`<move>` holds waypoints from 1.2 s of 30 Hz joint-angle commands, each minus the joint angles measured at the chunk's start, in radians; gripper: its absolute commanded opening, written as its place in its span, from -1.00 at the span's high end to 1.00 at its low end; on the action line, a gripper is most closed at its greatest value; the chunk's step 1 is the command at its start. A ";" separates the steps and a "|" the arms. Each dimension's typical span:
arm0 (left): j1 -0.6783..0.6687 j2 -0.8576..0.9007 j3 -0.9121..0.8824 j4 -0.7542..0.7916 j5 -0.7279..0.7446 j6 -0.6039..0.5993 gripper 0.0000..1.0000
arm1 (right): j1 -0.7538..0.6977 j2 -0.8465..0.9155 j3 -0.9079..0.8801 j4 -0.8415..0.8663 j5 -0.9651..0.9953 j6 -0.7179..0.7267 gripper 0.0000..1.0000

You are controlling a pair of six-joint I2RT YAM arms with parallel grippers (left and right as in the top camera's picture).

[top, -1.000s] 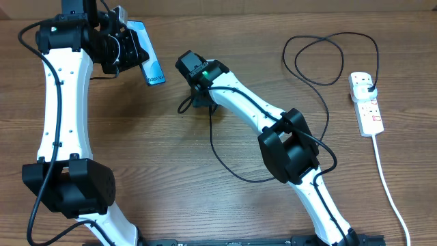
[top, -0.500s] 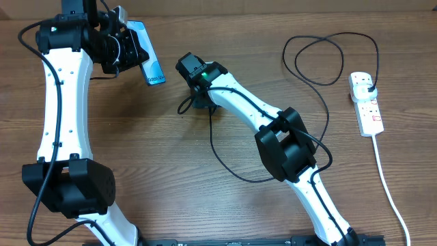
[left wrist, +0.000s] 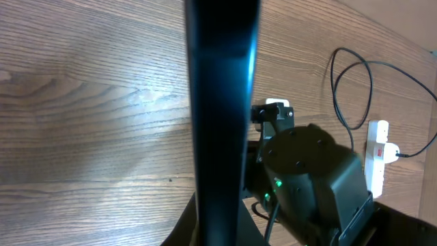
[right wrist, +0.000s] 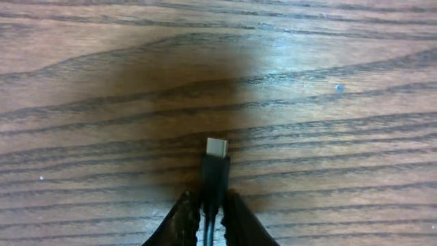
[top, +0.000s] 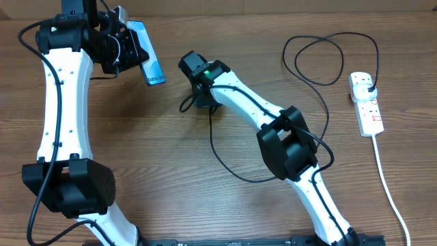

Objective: Plug charger to phone and switch on socket

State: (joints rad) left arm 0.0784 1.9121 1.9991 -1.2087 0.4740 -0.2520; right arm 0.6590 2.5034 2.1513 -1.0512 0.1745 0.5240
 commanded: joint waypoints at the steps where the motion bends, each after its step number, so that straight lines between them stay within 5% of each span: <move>1: 0.000 -0.008 0.017 0.005 0.012 0.028 0.92 | -0.045 0.059 -0.006 -0.008 -0.013 -0.010 0.72; 7: 0.000 -0.008 0.017 0.005 0.012 0.028 0.92 | -0.051 0.059 -0.006 -0.008 -0.039 -0.046 0.77; 9: 0.000 -0.008 0.017 0.005 0.013 0.028 0.92 | -0.050 0.059 -0.006 -0.008 -0.046 -0.046 0.92; 21: 0.000 -0.008 0.017 0.017 0.035 0.049 0.92 | -0.103 -0.047 0.055 -0.034 -0.164 -0.089 0.93; 30: 0.000 -0.008 0.017 0.242 0.516 0.171 0.92 | -0.214 -0.299 0.058 -0.057 -0.621 -0.326 0.92; 32: 0.000 -0.008 0.017 0.397 0.682 0.108 0.92 | -0.228 -0.356 0.058 -0.088 -0.732 -0.389 0.92; 36: 0.000 -0.008 0.017 0.678 0.755 -0.126 0.92 | -0.228 -0.426 0.058 -0.127 -0.783 -0.429 0.92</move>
State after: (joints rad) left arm 0.0784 1.9137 1.9980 -0.6895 1.0161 -0.1848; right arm 0.4213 2.1387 2.1891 -1.1587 -0.4713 0.1818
